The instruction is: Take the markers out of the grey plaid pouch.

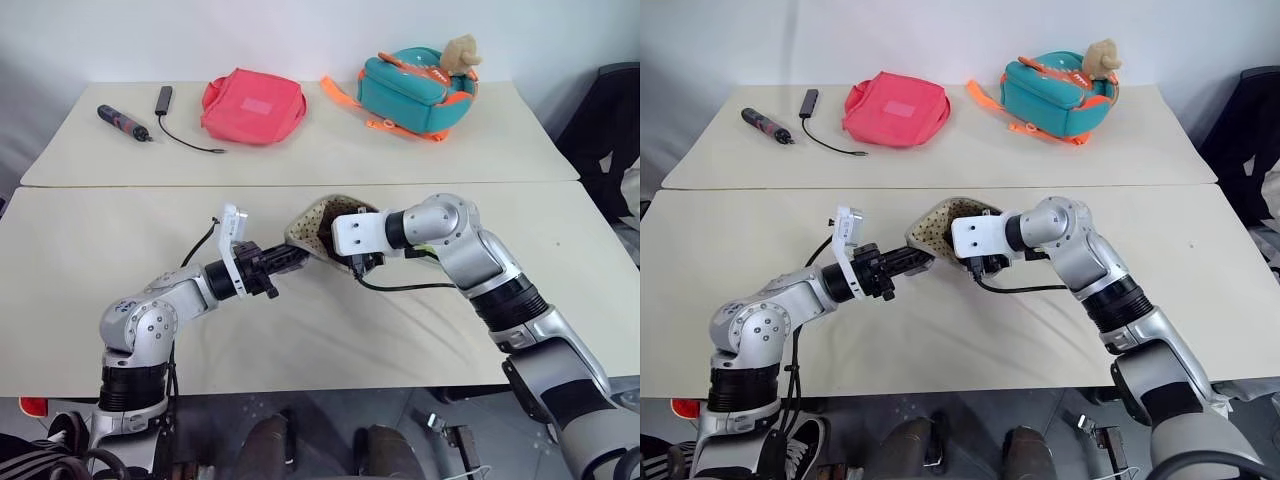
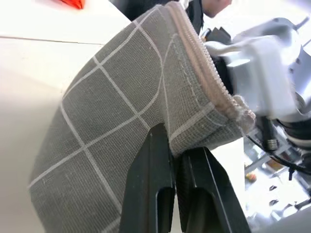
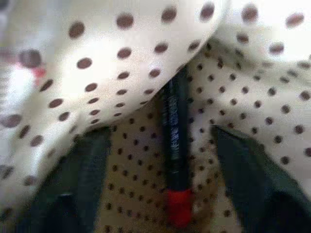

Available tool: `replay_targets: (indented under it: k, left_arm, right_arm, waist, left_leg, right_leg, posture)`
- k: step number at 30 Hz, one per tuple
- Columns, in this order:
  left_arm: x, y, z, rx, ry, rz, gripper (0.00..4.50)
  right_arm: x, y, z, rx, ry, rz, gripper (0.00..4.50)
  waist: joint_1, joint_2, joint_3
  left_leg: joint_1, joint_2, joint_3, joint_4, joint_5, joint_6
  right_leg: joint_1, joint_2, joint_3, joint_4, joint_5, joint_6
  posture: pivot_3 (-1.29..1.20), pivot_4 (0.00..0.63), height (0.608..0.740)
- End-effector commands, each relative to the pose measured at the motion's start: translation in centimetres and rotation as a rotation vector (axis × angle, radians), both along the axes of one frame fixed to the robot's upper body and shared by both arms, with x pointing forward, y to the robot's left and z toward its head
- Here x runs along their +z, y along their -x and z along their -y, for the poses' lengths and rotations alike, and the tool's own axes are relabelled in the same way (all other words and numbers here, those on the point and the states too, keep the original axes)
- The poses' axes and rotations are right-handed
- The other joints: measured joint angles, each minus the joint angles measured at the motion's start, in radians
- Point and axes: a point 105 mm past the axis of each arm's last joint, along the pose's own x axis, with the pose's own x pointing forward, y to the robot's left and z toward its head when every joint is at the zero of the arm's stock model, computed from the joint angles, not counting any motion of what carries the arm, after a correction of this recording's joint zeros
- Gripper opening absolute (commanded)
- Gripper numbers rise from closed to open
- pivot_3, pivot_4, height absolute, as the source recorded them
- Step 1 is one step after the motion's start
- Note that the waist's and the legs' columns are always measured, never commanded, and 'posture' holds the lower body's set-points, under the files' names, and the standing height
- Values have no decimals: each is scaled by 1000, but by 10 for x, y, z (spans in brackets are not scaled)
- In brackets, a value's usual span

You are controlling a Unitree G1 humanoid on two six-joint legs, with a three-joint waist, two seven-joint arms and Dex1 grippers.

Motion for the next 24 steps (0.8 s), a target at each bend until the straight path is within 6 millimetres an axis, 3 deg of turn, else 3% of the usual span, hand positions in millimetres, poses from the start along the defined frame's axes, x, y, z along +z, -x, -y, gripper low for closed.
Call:
replay_targets:
  k: [1,10,18,21,24]
  left_arm:
    - [14,6,7,-37,26,46,0]
    - [11,34,27,-218,11,16,0]
    - [18,38,30,-243,18,33,0]
    - [18,36,24,-219,30,28,0]
    - [14,30,16,-174,8,27,0]
  right_arm:
    - [5,4,-5,29,-1,34,3834]
    - [-12,-2,-18,19,3,56,3834]
    - [-28,-10,-18,-30,-28,42,3834]
    - [-33,-7,-14,-25,-15,14,3234]
    - [-25,-9,-10,-24,-15,51,2341]
  waist:
    - [0,0,0]
    - [-3,0,0]
    - [-3,0,0]
    - [-2,0,0]
    - [-3,0,0]
  left_leg:
    - [0,0,0,0,0,0]
    - [0,0,0,0,0,0]
    - [0,0,0,0,0,-1]
    - [0,0,0,0,0,-1]
    - [0,0,0,0,0,-1]
  right_leg:
    - [0,0,0,0,0,0]
    - [0,0,0,0,0,0]
    - [0,1,1,0,0,0]
    - [0,1,1,0,0,0]
    - [0,1,1,0,0,0]
  posture:
    - [0,150,740]
    - [0,150,740]
    - [0,150,740]
    - [0,150,740]
    - [0,150,740]
